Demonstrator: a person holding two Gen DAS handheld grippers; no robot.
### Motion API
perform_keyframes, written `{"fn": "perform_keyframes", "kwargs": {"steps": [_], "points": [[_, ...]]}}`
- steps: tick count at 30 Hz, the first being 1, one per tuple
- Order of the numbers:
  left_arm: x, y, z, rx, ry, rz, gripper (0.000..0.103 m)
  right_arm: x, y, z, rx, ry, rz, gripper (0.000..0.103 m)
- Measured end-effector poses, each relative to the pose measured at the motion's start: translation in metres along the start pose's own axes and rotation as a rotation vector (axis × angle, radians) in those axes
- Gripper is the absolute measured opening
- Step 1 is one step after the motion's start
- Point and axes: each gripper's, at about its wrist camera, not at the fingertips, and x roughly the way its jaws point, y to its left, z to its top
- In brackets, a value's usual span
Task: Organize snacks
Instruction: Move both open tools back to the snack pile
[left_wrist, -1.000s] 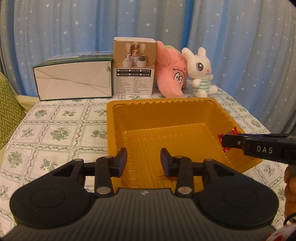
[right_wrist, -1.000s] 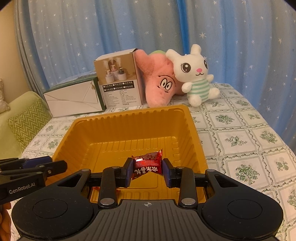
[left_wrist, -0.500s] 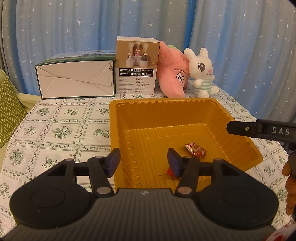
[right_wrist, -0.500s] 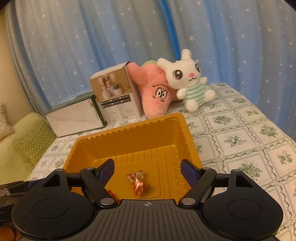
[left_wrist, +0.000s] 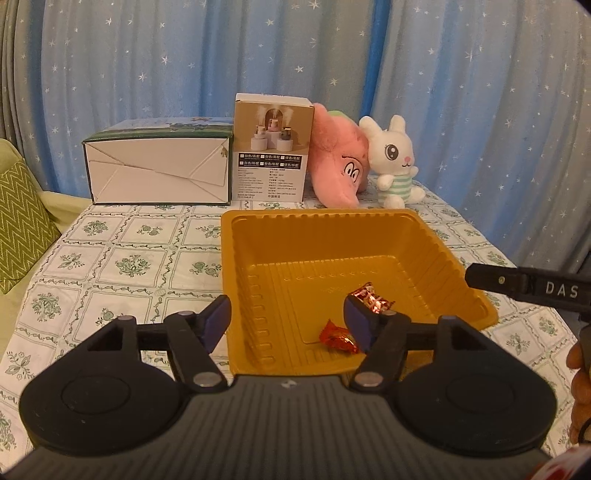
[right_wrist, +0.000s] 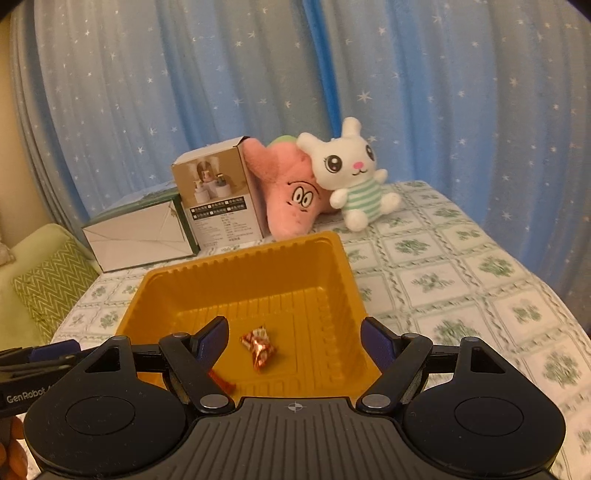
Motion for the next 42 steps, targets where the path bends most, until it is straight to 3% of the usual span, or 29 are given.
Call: {"fn": "perform_keyframes", "kwargs": {"steps": [6,14,23,31,42], "points": [[-0.030,-0.008,-0.015,-0.013,-0.011,-0.013,0.067,-0.049,-0.003,-0.024,0.022,-0.028,-0.030,0.078],[-0.083,-0.019,-0.054,0.020,-0.014,0.033,0.068,-0.104,-0.005,-0.065,0.009,-0.021,-0.055,0.078],[-0.135,-0.010,-0.105,-0.035,0.030,0.088,0.071,-0.153,0.009,-0.105,-0.001,-0.005,-0.012,0.078],[-0.161,-0.005,-0.127,-0.016,0.053,0.113,0.071,-0.172,0.016,-0.135,-0.032,0.035,-0.011,0.078],[-0.162,-0.005,-0.133,0.051,0.080,0.091,0.071,-0.170,0.027,-0.157,-0.114,0.073,0.017,0.078]]}}
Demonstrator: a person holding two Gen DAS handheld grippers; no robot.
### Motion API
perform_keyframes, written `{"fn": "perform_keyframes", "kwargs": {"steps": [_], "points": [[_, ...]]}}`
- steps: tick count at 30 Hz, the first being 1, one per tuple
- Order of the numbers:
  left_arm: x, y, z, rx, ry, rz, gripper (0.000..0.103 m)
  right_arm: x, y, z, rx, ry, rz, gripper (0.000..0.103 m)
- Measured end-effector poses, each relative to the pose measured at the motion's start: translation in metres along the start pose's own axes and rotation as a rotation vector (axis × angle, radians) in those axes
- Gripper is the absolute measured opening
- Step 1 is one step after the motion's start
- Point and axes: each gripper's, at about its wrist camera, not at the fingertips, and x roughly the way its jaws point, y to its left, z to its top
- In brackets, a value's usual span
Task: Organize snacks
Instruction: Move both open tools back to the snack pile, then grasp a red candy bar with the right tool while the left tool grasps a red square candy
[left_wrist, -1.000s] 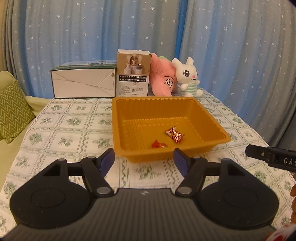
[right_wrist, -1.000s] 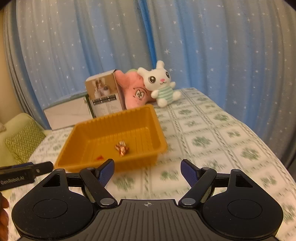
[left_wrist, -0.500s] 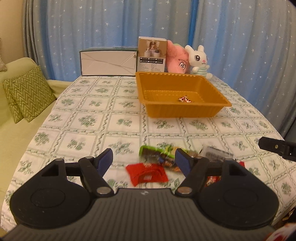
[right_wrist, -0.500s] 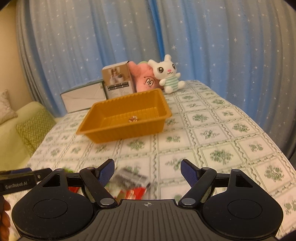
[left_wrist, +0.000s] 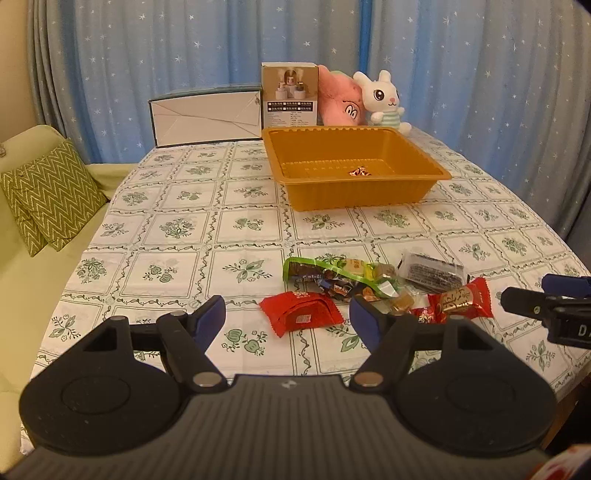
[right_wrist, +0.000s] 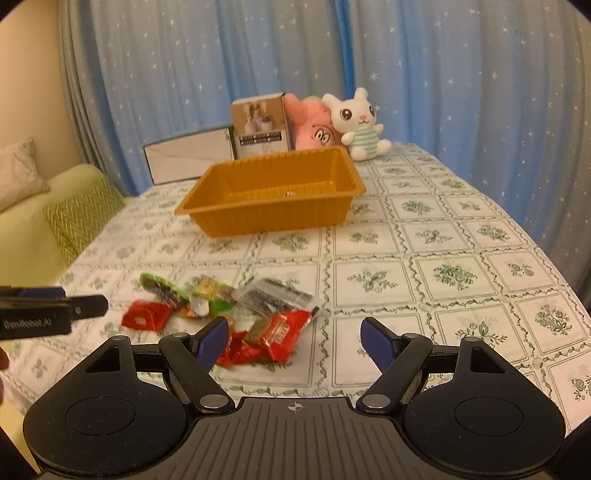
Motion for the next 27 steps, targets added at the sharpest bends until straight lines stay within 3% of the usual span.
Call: {"fn": "perform_keyframes", "kwargs": {"steps": [7,15,19,27], "points": [[0.007,0.000,-0.004,-0.004,0.019,-0.008,0.071,0.020,0.002,-0.003,-0.014,0.035,0.046,0.078],[0.018,0.002,-0.002,-0.007,0.030,-0.017,0.071,0.046,-0.008,-0.001,0.089,0.079,0.074,0.078],[0.026,0.003,-0.002,0.002,0.040,-0.017,0.071,0.058,-0.014,-0.001,0.154,0.109,0.093,0.064],[0.038,0.006,-0.001,0.007,0.059,-0.023,0.071,0.070,-0.022,-0.003,0.238,0.138,0.122,0.047]]}}
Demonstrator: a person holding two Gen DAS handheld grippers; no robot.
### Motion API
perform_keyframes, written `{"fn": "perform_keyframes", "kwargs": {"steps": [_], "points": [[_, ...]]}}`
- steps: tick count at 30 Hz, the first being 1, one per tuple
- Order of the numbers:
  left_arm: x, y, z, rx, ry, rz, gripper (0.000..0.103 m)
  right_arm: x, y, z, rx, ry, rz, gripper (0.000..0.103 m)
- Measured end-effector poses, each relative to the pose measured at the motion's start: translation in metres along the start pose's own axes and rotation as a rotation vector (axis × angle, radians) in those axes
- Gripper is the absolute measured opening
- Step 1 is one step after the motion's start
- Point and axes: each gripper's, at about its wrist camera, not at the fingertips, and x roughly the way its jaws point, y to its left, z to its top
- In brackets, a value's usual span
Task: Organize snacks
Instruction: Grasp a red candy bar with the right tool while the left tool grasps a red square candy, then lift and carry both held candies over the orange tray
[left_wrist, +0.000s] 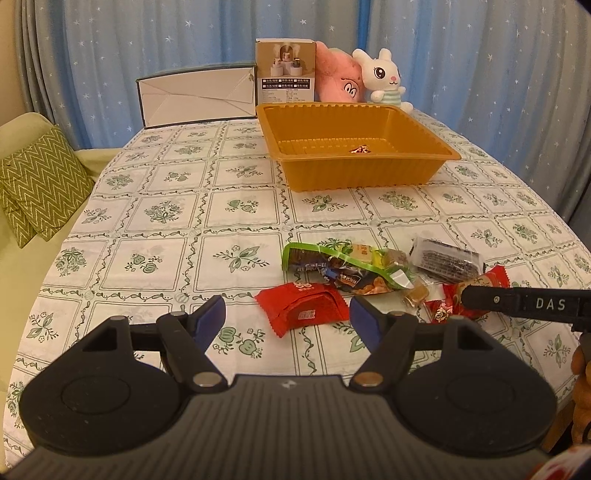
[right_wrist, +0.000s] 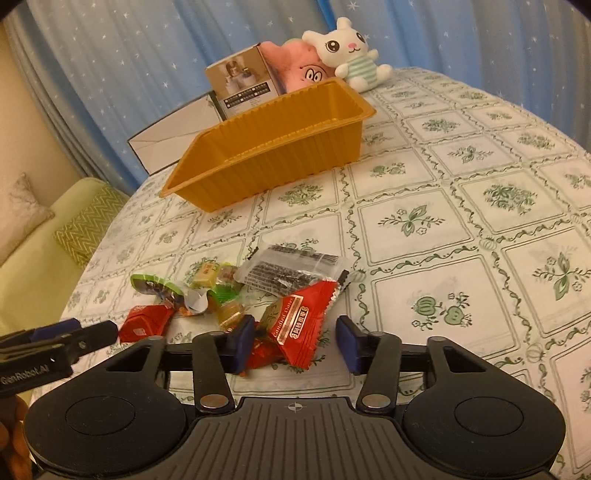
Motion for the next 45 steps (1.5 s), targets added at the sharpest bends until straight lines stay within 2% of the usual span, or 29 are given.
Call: {"fn": "perform_keyframes", "kwargs": {"steps": [3,7,14,22,26,30,33,36,45], "points": [[0.004,-0.001,0.000,0.013,0.007,-0.001,0.071,0.002,0.001,0.000,0.006,0.004,0.019,0.035],[0.008,-0.001,0.001,0.039,0.016,-0.006,0.072,-0.002,0.006,0.001,-0.020,-0.021,0.005,0.029],[0.024,-0.005,0.002,0.221,0.054,-0.014,0.071,-0.014,0.015,-0.001,-0.136,-0.077,-0.066,0.027],[0.048,0.002,0.008,0.402,0.107,-0.106,0.065,-0.015,0.017,-0.003,-0.169,-0.079,-0.078,0.027],[0.059,0.006,0.018,0.391,0.137,-0.174,0.059,-0.012,0.017,-0.003,-0.171,-0.072,-0.077,0.027],[0.067,0.003,0.024,0.423,0.169,-0.227,0.055,-0.011,0.017,-0.003,-0.164,-0.066,-0.079,0.027],[0.069,0.001,0.024,0.429,0.187,-0.252,0.041,-0.011,0.016,-0.002,-0.162,-0.067,-0.079,0.027],[0.067,0.000,0.023,0.392,0.197,-0.265,0.029,-0.010,0.015,-0.001,-0.158,-0.067,-0.079,0.027],[0.043,-0.007,0.007,0.238,0.187,-0.212,0.024,-0.018,0.016,0.000,-0.157,-0.093,-0.077,0.027]]}}
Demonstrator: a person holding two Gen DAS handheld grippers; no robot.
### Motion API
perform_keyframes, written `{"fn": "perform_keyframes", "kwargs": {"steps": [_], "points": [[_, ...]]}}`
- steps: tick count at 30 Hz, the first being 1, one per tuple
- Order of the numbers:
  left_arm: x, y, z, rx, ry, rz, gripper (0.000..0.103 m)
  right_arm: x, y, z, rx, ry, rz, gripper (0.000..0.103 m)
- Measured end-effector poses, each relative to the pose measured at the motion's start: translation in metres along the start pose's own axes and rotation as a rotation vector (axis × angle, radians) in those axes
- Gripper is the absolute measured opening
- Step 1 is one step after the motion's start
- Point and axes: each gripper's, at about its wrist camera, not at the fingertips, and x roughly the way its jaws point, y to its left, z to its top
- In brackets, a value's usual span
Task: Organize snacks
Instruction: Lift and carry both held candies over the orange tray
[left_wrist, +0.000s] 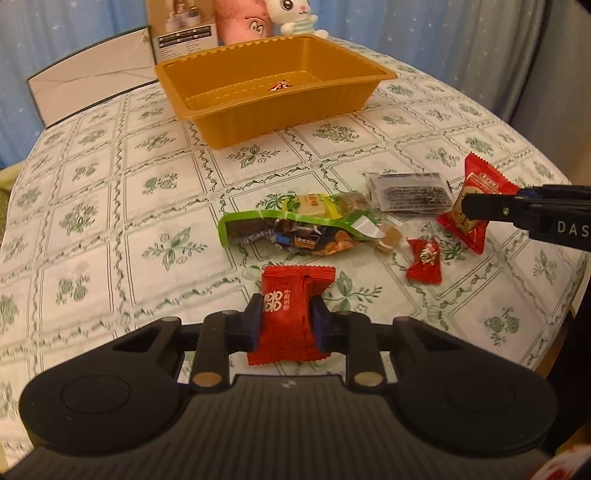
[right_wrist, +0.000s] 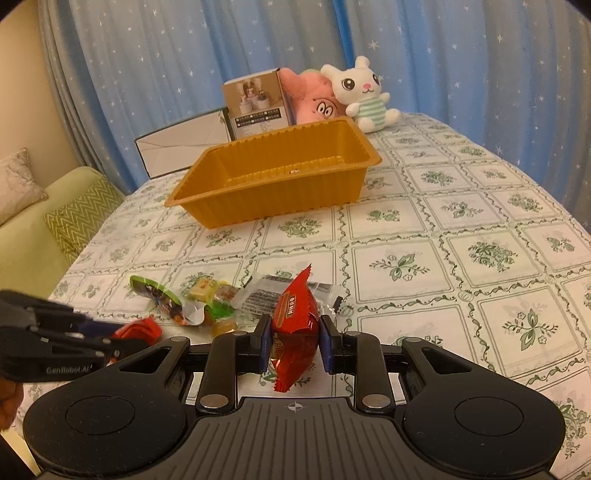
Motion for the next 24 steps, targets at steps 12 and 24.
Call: {"fn": "perform_keyframes", "kwargs": {"steps": [12,24], "points": [[-0.036,-0.011,0.008,-0.117,-0.092,0.033,0.023,-0.017,0.000,0.007,-0.013,-0.047,0.002,0.027],[-0.048,-0.003,0.064,-0.183,-0.215,0.098,0.024,-0.020,0.005,0.057,-0.083,-0.130,0.031,0.027]]}}
